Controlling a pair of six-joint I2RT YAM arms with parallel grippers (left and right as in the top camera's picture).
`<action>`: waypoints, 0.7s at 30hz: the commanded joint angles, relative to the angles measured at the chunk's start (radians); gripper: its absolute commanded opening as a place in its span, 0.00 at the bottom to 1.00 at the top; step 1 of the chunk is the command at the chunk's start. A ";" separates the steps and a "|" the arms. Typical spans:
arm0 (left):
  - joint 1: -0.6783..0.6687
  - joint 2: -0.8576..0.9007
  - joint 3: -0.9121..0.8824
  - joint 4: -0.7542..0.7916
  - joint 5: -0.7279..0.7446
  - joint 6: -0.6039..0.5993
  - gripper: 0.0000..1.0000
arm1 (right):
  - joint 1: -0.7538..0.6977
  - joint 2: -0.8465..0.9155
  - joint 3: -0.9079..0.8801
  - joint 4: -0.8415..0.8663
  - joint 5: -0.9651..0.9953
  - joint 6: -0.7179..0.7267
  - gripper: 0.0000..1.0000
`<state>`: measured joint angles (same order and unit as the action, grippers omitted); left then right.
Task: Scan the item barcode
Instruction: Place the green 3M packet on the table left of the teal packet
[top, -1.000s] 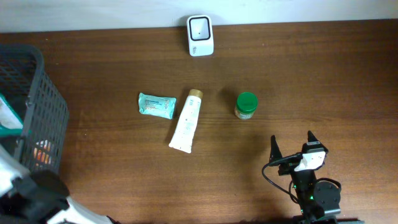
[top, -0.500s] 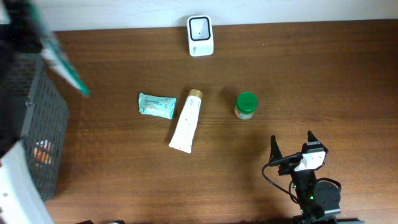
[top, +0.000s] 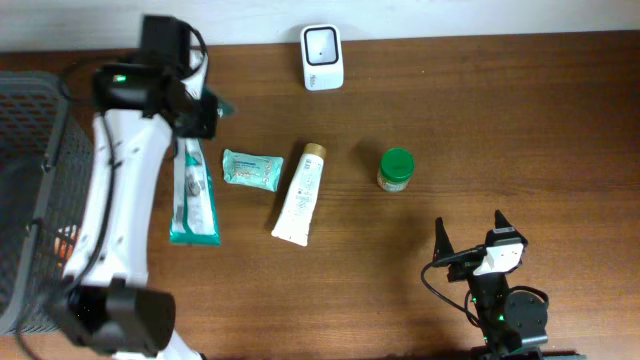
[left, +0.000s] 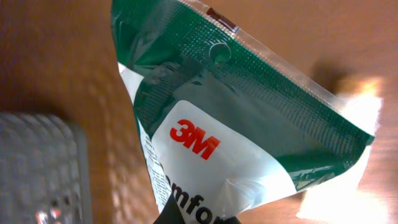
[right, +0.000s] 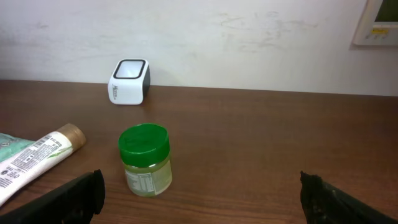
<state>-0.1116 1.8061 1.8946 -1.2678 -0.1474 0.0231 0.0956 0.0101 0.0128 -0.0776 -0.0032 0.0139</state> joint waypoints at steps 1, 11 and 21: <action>0.013 0.056 -0.124 0.068 -0.089 -0.061 0.00 | 0.009 -0.007 -0.007 -0.004 0.008 -0.007 0.98; 0.043 0.169 -0.361 0.381 -0.090 -0.060 0.00 | 0.009 -0.006 -0.007 -0.004 0.008 -0.006 0.98; 0.026 0.236 -0.436 0.496 -0.077 -0.061 0.82 | 0.009 -0.007 -0.007 -0.004 0.008 -0.007 0.98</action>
<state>-0.0761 2.0228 1.4673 -0.7834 -0.2214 -0.0292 0.0956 0.0101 0.0128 -0.0776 -0.0032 0.0139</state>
